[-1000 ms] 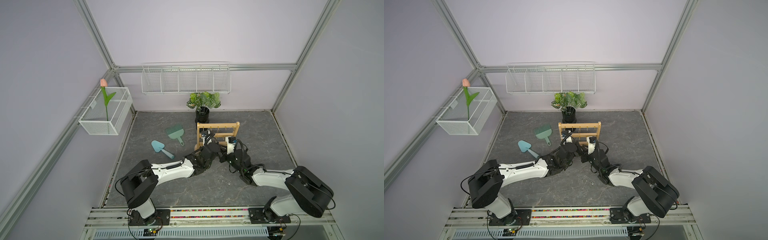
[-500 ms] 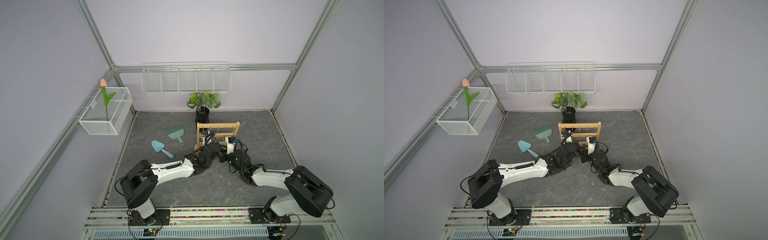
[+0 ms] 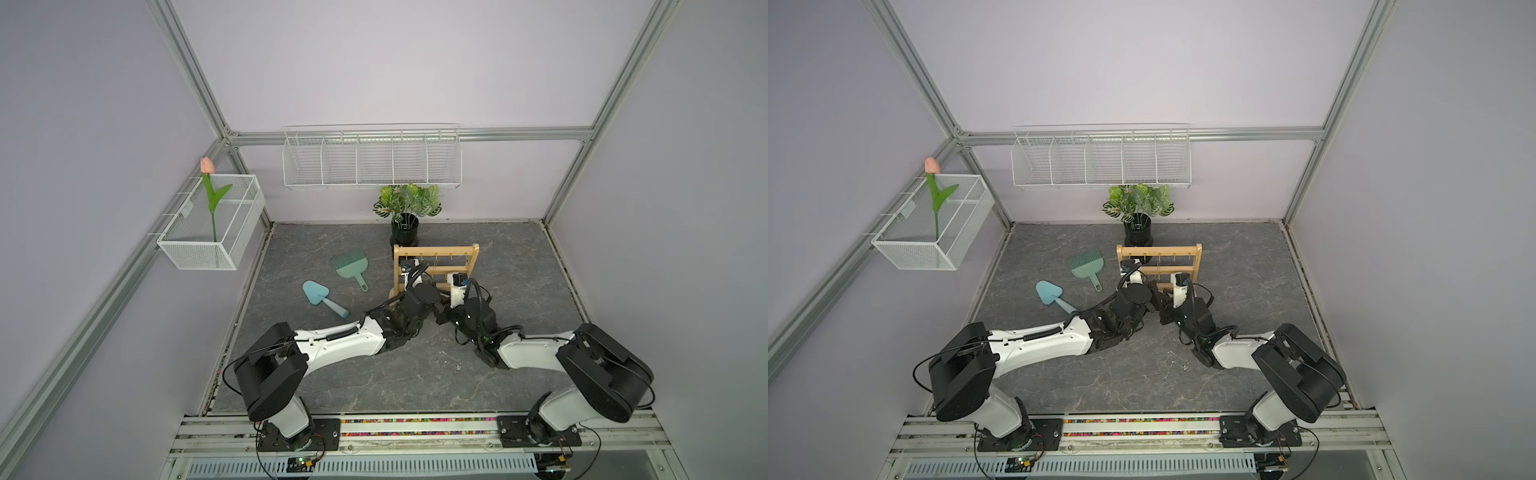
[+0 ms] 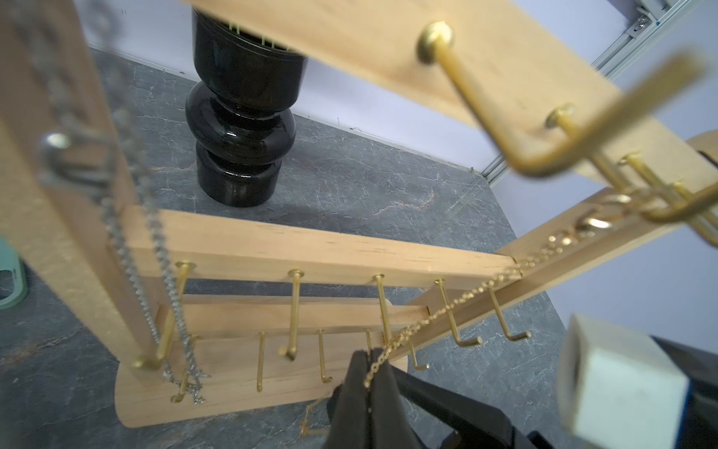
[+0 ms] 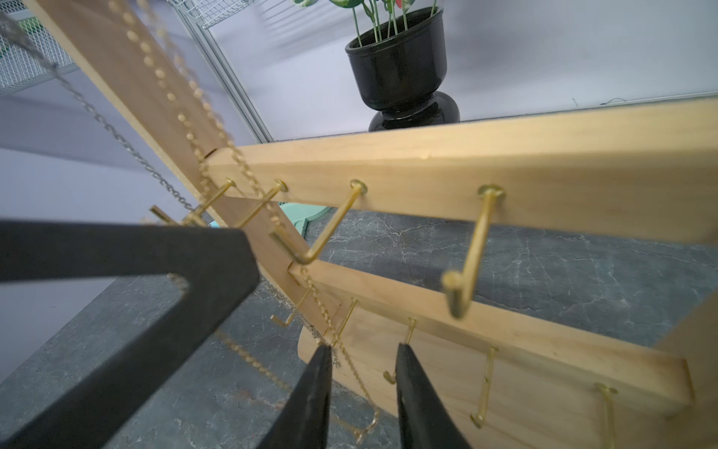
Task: Hang the necklace on the jewelry display stand
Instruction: Hang the necklace on the stand.
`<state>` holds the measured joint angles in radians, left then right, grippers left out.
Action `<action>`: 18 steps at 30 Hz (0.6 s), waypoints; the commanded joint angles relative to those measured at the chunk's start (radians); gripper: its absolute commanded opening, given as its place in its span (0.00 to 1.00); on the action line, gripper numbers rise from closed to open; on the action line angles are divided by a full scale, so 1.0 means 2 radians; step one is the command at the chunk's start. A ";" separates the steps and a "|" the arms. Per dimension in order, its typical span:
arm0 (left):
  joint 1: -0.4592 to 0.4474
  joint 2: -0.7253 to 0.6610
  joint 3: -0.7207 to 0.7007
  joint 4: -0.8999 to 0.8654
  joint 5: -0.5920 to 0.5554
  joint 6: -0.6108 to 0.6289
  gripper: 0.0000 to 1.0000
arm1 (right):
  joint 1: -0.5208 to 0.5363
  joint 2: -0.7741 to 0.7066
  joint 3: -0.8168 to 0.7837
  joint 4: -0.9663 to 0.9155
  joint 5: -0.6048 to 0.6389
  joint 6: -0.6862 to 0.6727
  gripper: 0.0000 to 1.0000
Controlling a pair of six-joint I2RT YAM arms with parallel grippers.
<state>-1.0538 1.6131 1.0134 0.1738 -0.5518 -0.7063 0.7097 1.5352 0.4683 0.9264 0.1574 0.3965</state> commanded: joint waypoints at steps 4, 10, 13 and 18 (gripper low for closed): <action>0.001 -0.016 -0.010 -0.003 0.001 -0.009 0.00 | 0.003 0.029 0.017 0.054 0.001 0.013 0.29; 0.001 -0.019 -0.013 -0.001 0.001 -0.009 0.00 | 0.003 0.033 0.011 0.070 -0.003 0.017 0.15; 0.001 -0.018 -0.014 0.003 -0.001 -0.009 0.00 | 0.005 0.022 0.001 0.076 -0.007 0.014 0.10; 0.002 -0.018 -0.013 0.001 -0.004 -0.010 0.00 | 0.005 0.000 -0.011 0.078 -0.021 0.014 0.07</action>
<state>-1.0538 1.6001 1.0000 0.1741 -0.5453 -0.7063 0.7116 1.5749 0.4690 1.0229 0.1379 0.4225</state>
